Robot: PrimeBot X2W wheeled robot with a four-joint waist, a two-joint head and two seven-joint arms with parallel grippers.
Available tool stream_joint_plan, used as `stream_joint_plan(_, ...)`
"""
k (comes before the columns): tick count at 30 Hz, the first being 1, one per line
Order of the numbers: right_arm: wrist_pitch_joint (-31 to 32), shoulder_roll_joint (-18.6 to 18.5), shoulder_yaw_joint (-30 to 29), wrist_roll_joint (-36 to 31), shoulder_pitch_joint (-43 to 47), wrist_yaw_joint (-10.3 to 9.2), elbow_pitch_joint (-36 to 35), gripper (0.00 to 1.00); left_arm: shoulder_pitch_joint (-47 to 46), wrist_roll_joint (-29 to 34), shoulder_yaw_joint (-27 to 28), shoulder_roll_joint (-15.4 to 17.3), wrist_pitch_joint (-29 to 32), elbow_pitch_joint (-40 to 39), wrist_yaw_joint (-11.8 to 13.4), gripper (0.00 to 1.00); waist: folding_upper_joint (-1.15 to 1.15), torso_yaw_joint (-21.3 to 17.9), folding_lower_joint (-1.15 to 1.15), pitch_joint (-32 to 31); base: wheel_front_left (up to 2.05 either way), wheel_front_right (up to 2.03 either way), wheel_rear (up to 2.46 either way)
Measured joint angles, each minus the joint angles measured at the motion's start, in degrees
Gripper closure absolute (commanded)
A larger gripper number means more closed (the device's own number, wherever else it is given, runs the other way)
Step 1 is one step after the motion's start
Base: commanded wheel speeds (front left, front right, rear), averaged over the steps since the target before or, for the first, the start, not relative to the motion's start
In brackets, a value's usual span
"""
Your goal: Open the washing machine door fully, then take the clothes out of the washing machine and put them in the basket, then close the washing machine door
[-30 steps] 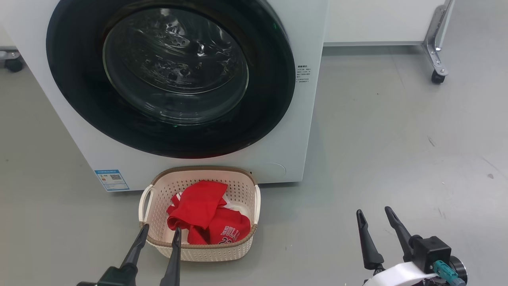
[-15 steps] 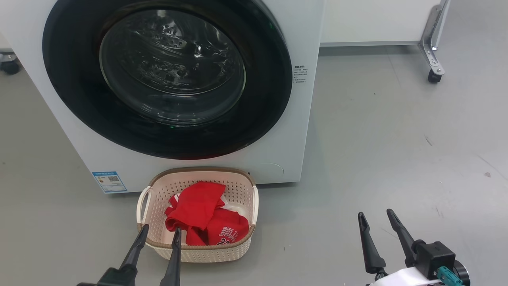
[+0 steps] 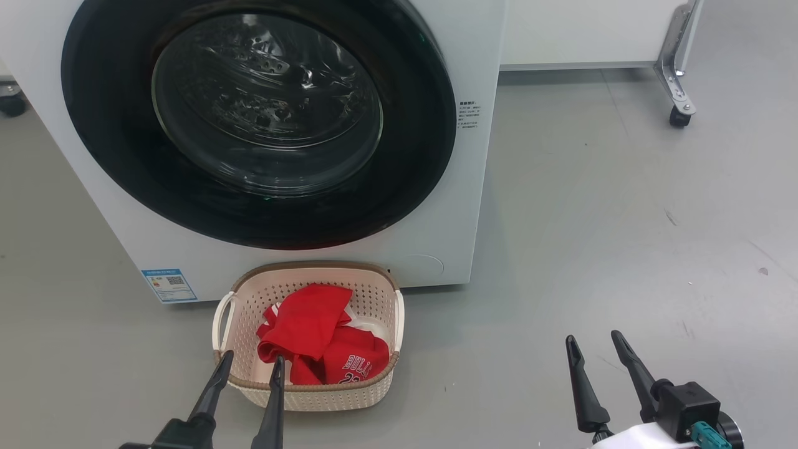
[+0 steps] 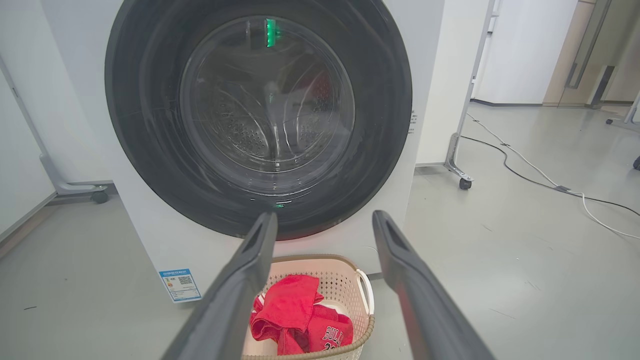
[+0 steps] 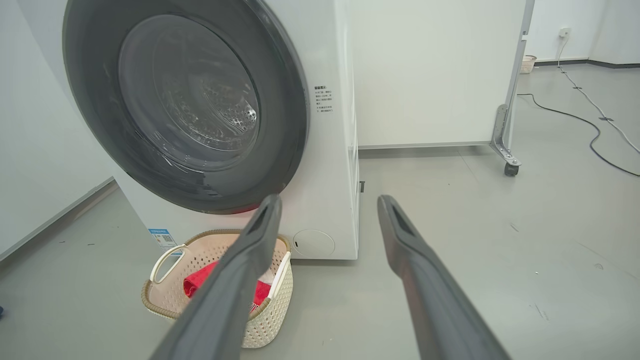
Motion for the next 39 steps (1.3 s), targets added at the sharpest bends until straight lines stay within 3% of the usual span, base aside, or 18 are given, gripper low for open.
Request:
stream_joint_plan(11, 0.90, -0.41, -0.15, 0.00, 0.05, -0.42, -1.43, 0.00, 0.07, 0.00, -0.19, 0.00, 0.10, -0.69, 0.08, 0.00, 0.00, -0.17, 0.00, 0.29, 0.00, 0.00, 0.00)
stream_joint_plan(12, 0.92, -0.43, -0.14, 0.01, 0.05, -0.38, -1.09, 1.00, 0.06, 0.00, -0.31, -0.10, 0.10, -0.31, 0.07, 1.00, 0.00, -0.17, 0.00, 0.31, 0.00, 0.00, 0.00)
stream_joint_plan(22, 0.92, 0.43, 0.42, 0.16, 2.18, -0.35, 4.19, 1.00, 0.51, -0.08, -1.51, -0.71, 0.11, 5.15, -0.01, 1.00, 0.00, -0.18, 0.00, 0.35, 0.00, 0.00, 0.00)
stream_joint_plan(39, 1.94, 0.80, -1.31, 10.87, 2.18, 0.70, 3.31, 1.00, 1.14, -11.12, -0.20, -0.88, 0.64, 4.35, -0.77, 1.00, 0.00, 0.16, 0.00, 0.68, 0.00, 0.00, 0.00)
